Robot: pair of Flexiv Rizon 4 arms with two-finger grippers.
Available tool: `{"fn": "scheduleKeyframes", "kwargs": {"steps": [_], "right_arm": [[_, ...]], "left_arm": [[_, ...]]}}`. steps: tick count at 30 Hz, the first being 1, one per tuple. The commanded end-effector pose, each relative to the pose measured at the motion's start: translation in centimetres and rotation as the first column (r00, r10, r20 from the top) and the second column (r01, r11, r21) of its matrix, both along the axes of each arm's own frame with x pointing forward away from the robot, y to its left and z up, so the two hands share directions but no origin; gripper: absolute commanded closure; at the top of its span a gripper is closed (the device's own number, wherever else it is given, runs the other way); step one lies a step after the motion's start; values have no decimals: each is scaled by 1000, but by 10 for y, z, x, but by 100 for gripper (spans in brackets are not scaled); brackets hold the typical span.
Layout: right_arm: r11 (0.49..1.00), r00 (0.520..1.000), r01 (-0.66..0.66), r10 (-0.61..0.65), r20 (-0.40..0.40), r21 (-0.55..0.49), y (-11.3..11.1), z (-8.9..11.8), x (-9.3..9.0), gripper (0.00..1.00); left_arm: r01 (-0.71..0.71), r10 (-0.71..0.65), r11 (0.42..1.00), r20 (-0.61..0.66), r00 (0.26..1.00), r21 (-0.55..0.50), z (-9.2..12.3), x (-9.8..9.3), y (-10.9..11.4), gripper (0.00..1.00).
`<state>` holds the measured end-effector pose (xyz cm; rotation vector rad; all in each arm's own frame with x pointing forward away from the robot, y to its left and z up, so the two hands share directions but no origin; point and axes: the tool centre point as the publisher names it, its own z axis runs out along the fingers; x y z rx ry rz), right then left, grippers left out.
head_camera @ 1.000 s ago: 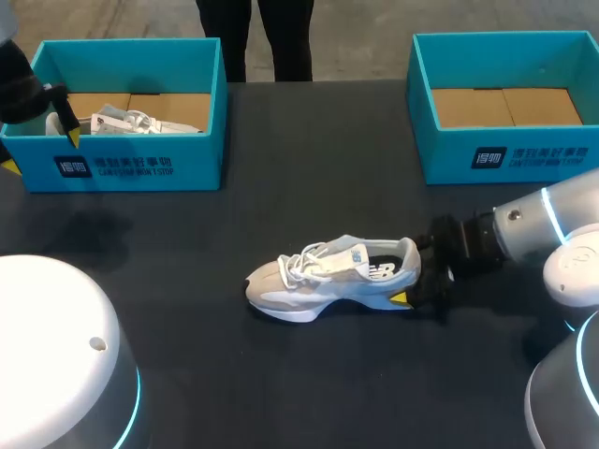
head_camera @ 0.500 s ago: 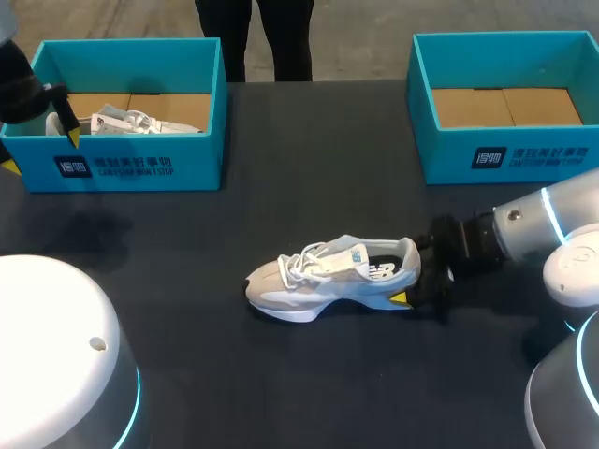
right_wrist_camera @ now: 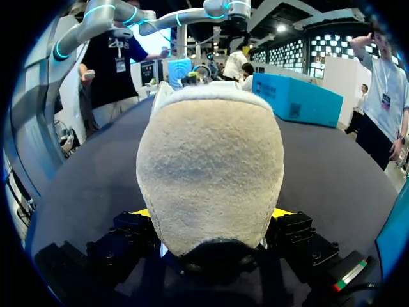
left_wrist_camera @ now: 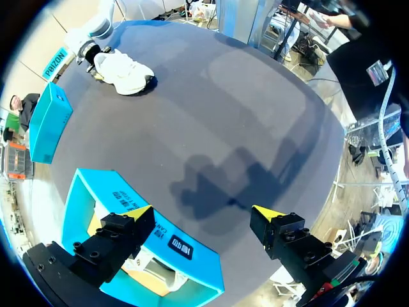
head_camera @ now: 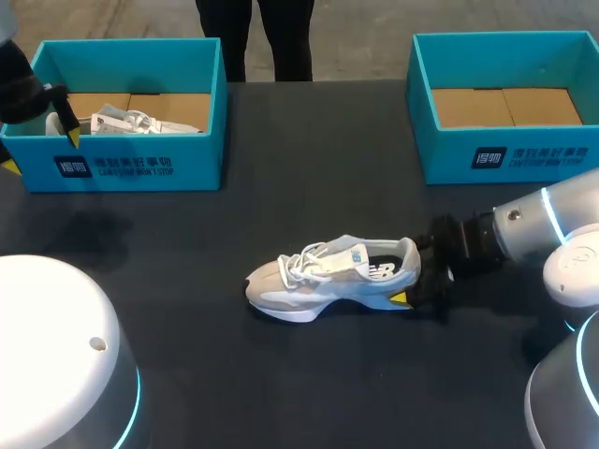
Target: Take the shoe out of the shoebox, open the shoe tongue, remove and reinsert the insole, then place the shoe into the shoebox
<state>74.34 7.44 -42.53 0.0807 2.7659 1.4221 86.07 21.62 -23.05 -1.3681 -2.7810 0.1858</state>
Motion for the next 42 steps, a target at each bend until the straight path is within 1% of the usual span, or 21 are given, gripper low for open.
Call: {"fn": "scheduleKeyframes", "kwargs": {"steps": [1, 4, 6, 8, 9, 12, 14, 18, 19, 21, 22, 23, 24, 25, 26, 28, 29, 30, 31, 39, 42], "right_arm": [[1000, 1000, 1, -1, 0, -6, 3, -1, 1, 100], [1000, 1000, 1, -1, 0, -6, 3, -1, 1, 100], [1000, 1000, 1, -1, 0, -6, 3, -1, 1, 100], [1000, 1000, 1, -1, 0, -6, 3, -1, 1, 100], [1000, 1000, 1, -1, 0, -6, 3, -1, 1, 100], [1000, 1000, 1, -1, 0, -6, 3, -1, 1, 100], [1000, 1000, 1, -1, 0, -6, 3, -1, 1, 100], [1000, 1000, 1, -1, 0, -6, 3, -1, 1, 100], [1000, 1000, 1, -1, 0, -6, 3, -1, 1, 100], [1000, 1000, 1, -1, 0, -6, 3, -1, 1, 100], [1000, 1000, 1, -1, 0, -6, 3, -1, 1, 100], [1000, 1000, 1, -1, 0, -6, 3, -1, 1, 100], [1000, 1000, 1, -1, 0, -6, 3, -1, 1, 100], [1000, 1000, 1, -1, 0, -6, 3, -1, 1, 100], [1000, 1000, 1, -1, 0, -6, 3, -1, 1, 100], [1000, 1000, 1, -1, 0, -6, 3, -1, 1, 100], [1000, 1000, 1, -1, 0, -6, 3, -1, 1, 100], [1000, 1000, 1, -1, 0, -6, 3, -1, 1, 100], [1000, 1000, 1, -1, 0, -6, 3, -1, 1, 100], [1000, 1000, 1, -1, 0, -6, 3, -1, 1, 100], [1000, 1000, 1, -1, 0, -6, 3, -1, 1, 100]], "left_arm": [[-50, 50, 999, 1, 999, 16, 4, -5, -7, 0], [-204, 205, 978, -34, 978, 39, 7, -14, -16, 0], [-305, 307, 951, -44, 951, 53, 9, -18, -22, 0], [-430, 434, 899, -45, 900, 84, 11, -21, -26, 0], [-449, 452, 890, -22, 892, 76, 11, -23, -28, 0], [-578, 582, 811, -27, 813, 86, 17, -32, -40, 0], [-688, 692, 722, -50, 720, 77, 22, -32, -46, 0], [-811, 814, 581, -45, 579, 64, 34, -41, -63, 0], [-828, 830, 557, -77, 553, 59, 36, -43, -67, 0], [-878, 882, 471, -50, 468, 87, 39, -48, -78, 0], [-879, 882, 471, -41, 469, 76, 41, -52, -84, 0], [-911, 916, 400, -3, 401, 100, 44, -56, -91, 0], [-908, 912, 410, -10, 411, 90, 45, -58, -97, 0], [-929, 934, 351, 25, 356, 115, 46, -61, -104, 0], [-935, 939, 338, 21, 342, 109, 46, -62, -110, 0], [-956, 961, 272, 20, 276, 111, 47, -67, -121, 0], [-956, 961, 271, 16, 275, 113, 47, -69, -127, 0], [-967, 973, 227, 18, 231, 113, 46, -70, -132, 0], [-967, 973, 230, 10, 232, 111, 46, -73, -139, 0], [-993, 999, 11, -38, 7, 118, 32, -89, -184, 0], [-993, 998, -42, -51, -47, 108, 27, -96, -203, 0]]}}
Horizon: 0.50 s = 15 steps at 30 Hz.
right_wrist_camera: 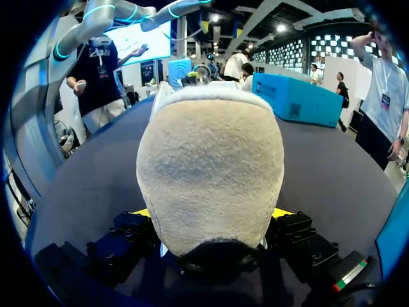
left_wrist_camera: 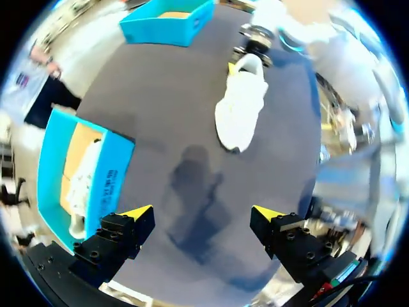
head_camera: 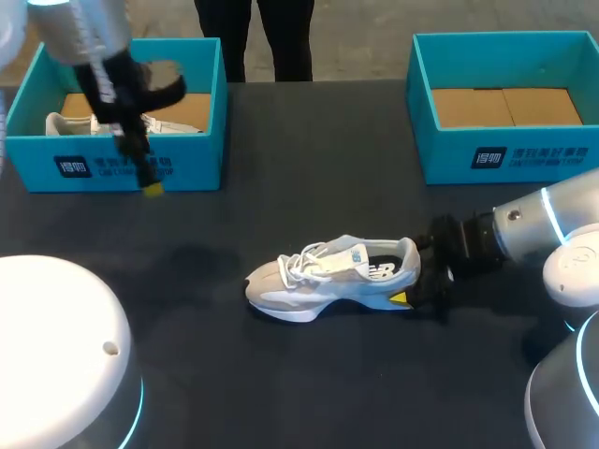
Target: Take the shoe out of the shoebox, open the shoe tongue, remove and reinsert the insole, then place the shoe into the shoebox
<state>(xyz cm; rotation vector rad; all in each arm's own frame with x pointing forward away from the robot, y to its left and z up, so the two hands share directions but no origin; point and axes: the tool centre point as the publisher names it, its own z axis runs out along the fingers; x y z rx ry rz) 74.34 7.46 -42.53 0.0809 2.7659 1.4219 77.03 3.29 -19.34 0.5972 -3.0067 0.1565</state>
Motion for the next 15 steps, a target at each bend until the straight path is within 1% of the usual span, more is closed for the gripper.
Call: {"fn": "scheduleKeyframes", "kwargs": {"steps": [1, 4, 9, 12, 15], "right_arm": [[1000, 1000, 1, -1, 0, -6, 3, -1, 1, 100], [1000, 1000, 1, -1, 0, -6, 3, -1, 1, 100], [1000, 1000, 1, -1, 0, -6, 3, -1, 1, 100], [1000, 1000, 1, -1, 0, -6, 3, -1, 1, 100], [1000, 1000, 1, -1, 0, -6, 3, -1, 1, 100]], "left_arm": [[-322, 322, 947, 4, 947, -11, -11, -8, -26, 0], [-335, 335, 942, 21, 942, -17, -15, -15, -50, 0], [-322, 322, 947, 35, 946, -19, -24, -16, -84, 0], [-313, 315, 949, 52, 948, -40, -30, -16, -99, 0], [-305, 307, 951, 35, 951, -40, -38, -16, -115, 0]]}}
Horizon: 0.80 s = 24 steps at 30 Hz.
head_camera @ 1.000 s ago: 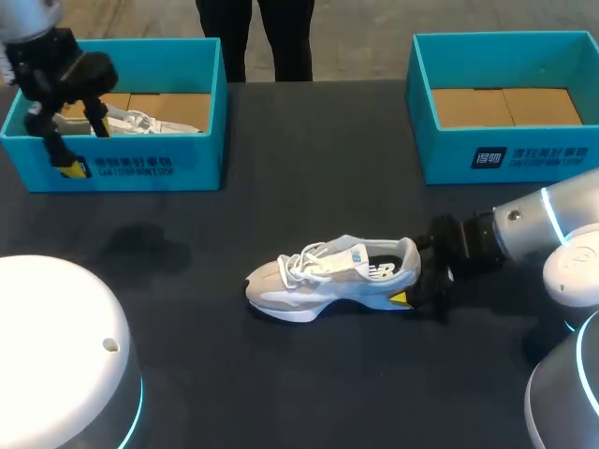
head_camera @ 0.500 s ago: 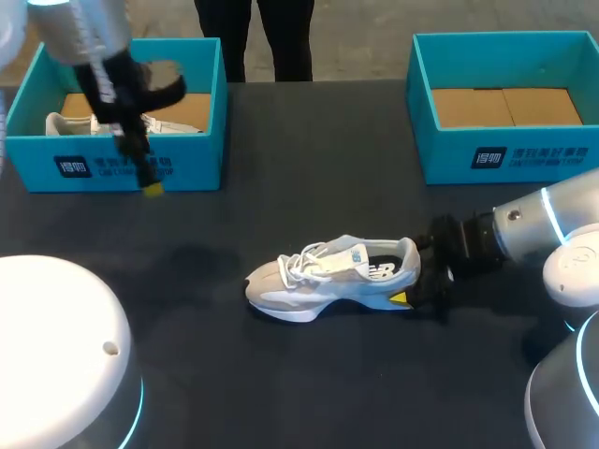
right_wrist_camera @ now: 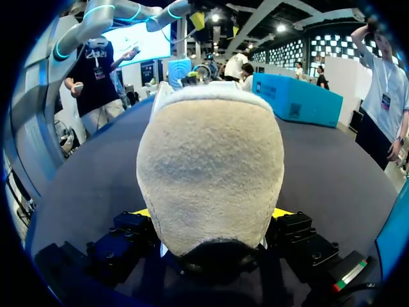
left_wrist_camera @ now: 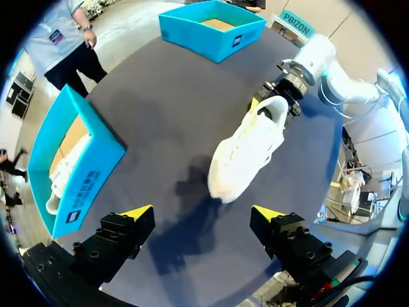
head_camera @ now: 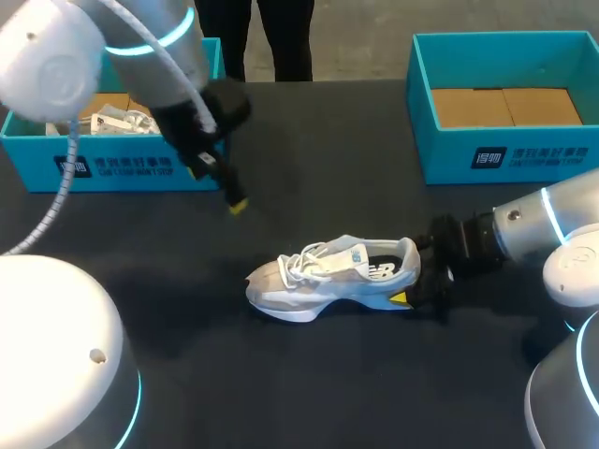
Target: Take the shoe out of the shoebox, open the shoe tongue, remove and reinsert the insole, then place the shoe into the shoebox
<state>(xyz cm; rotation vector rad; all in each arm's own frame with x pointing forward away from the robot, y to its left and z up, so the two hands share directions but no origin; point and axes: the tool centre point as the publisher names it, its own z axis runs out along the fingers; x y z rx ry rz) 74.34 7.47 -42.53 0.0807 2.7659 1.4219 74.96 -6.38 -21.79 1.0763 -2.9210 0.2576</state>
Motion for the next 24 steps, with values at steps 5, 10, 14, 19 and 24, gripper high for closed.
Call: {"fn": "scheduleKeyframes", "kwargs": {"steps": [5, 10, 14, 19, 24], "right_arm": [[1000, 1000, 1, -1, 0, -6, 3, -1, 1, 100], [1000, 1000, 1, -1, 0, -6, 3, -1, 1, 100], [1000, 1000, 1, -1, 0, -6, 3, -1, 1, 100], [1000, 1000, 1, -1, 0, -6, 3, -1, 1, 100], [1000, 1000, 1, -1, 0, -6, 3, -1, 1, 100]], "left_arm": [[10, -10, 1000, -23, 1000, 6, -26, 3, -37, 0], [45, -44, 999, -33, 998, 16, -41, 2, -59, 0], [79, -78, 996, -35, 996, 30, -49, 0, -70, 0], [105, -103, 994, -41, 994, 44, -60, -6, -86, 0], [146, -143, 988, -58, 988, 54, -68, -11, -93, 0]]}}
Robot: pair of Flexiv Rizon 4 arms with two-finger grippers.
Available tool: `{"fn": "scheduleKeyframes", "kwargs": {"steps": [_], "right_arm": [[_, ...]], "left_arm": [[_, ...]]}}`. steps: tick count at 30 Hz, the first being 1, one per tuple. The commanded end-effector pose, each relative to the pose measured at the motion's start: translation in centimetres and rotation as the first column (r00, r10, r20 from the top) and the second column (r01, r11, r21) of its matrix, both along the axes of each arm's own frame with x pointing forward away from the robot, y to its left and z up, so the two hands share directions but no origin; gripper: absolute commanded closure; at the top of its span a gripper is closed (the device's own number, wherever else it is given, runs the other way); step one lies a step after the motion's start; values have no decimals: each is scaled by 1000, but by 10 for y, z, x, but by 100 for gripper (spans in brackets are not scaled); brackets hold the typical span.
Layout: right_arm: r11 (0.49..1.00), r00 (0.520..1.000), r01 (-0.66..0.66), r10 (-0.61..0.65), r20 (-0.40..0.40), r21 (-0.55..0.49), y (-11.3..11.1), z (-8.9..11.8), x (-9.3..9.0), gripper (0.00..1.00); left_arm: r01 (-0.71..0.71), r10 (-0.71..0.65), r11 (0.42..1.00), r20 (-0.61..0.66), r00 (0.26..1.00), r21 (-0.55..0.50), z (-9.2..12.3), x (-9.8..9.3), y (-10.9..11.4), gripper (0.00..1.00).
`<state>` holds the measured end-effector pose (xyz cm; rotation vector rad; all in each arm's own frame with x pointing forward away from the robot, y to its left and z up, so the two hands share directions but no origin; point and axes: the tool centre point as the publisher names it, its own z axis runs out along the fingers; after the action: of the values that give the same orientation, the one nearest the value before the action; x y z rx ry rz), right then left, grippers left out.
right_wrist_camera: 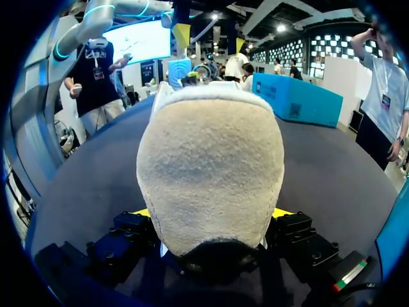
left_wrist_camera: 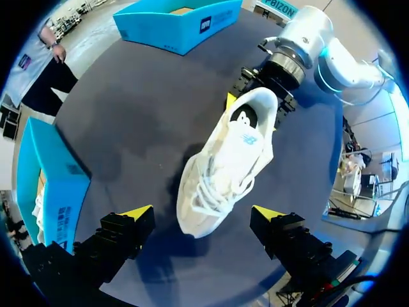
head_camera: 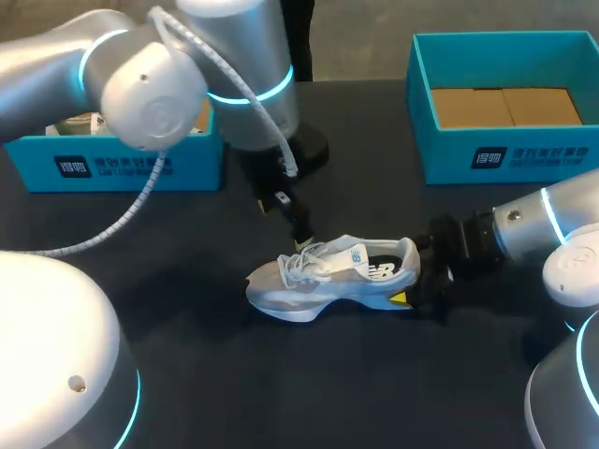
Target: Take the shoe out of the shoebox, open the shoe tongue, remove and reinsert the insole, then place the shoe into the shoebox
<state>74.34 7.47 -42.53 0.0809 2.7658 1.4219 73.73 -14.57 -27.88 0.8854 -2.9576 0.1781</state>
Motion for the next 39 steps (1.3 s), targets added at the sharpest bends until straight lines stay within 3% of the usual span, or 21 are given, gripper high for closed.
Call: {"fn": "scheduleKeyframes", "kwargs": {"steps": [1, 26, 33, 39], "right_arm": [[1000, 1000, 1, -1, 0, -6, 3, -1, 1, 100], [1000, 1000, 1, -1, 0, -6, 3, -1, 1, 100], [1000, 1000, 1, -1, 0, -6, 3, -1, 1, 100], [1000, 1000, 1, -1, 0, -6, 3, -1, 1, 100]], "left_arm": [[19, -19, 1000, -17, 1000, 21, -7, 2, -11, 0], [19, -19, 1000, -17, 1000, 21, -7, 2, -11, 0], [-197, 196, 980, -22, 980, -40, -5, -6, -9, 0], [-349, 351, 934, 1, 936, -78, -2, -20, -22, 0]]}}
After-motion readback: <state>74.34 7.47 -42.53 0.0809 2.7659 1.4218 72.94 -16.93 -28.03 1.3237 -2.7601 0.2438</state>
